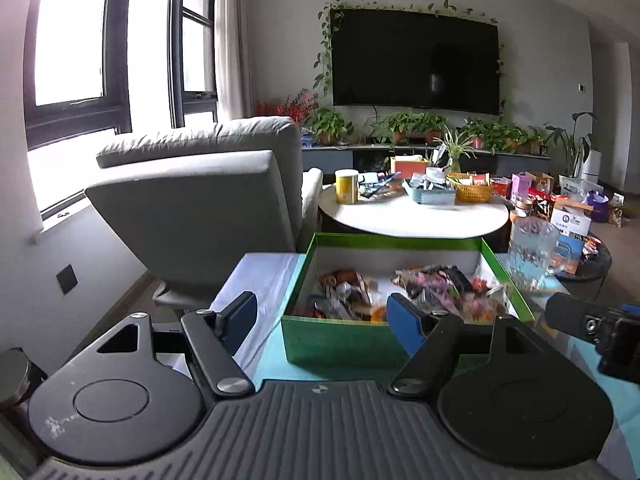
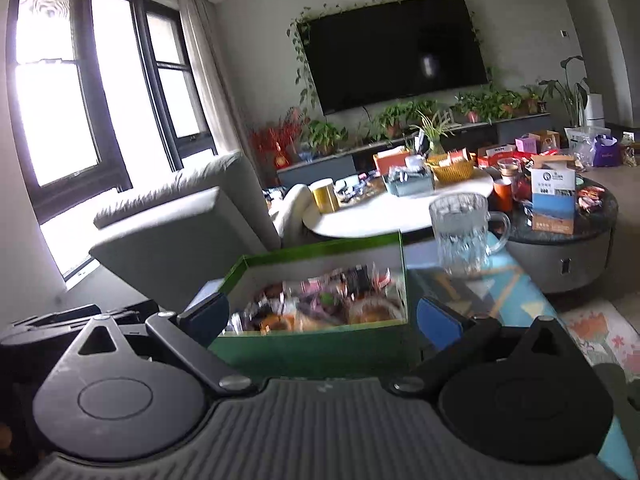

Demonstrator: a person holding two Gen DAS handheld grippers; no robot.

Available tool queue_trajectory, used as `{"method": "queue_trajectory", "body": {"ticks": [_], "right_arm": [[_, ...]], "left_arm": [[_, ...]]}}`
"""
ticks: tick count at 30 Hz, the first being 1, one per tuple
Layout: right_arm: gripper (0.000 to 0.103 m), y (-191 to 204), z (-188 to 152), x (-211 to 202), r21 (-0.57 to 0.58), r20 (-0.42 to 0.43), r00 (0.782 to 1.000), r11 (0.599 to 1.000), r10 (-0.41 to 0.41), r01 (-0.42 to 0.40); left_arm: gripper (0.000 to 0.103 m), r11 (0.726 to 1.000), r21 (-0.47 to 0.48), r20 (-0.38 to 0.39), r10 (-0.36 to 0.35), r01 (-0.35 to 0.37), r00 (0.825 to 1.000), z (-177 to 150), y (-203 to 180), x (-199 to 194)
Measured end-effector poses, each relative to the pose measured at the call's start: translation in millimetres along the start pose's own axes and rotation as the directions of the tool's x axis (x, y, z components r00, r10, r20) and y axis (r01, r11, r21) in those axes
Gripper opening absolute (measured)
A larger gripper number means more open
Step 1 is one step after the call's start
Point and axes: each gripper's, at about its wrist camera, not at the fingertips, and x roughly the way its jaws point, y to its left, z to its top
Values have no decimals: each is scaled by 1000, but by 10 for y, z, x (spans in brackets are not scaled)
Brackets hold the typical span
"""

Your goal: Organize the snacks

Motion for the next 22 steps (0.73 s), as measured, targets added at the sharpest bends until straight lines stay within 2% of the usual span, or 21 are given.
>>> {"method": "queue_trajectory", "body": {"ticks": [13,22], "right_arm": [[61,197,-44,-305,-73,57,998,997,15,-11],[61,245,-74,-363,-88,65,998,996,17,-11]], "left_arm": [[71,1000,-15,39,-23,24,999,-55,43,-372],[71,999,-10,30,-36,36,999,-92,28,-429]]}}
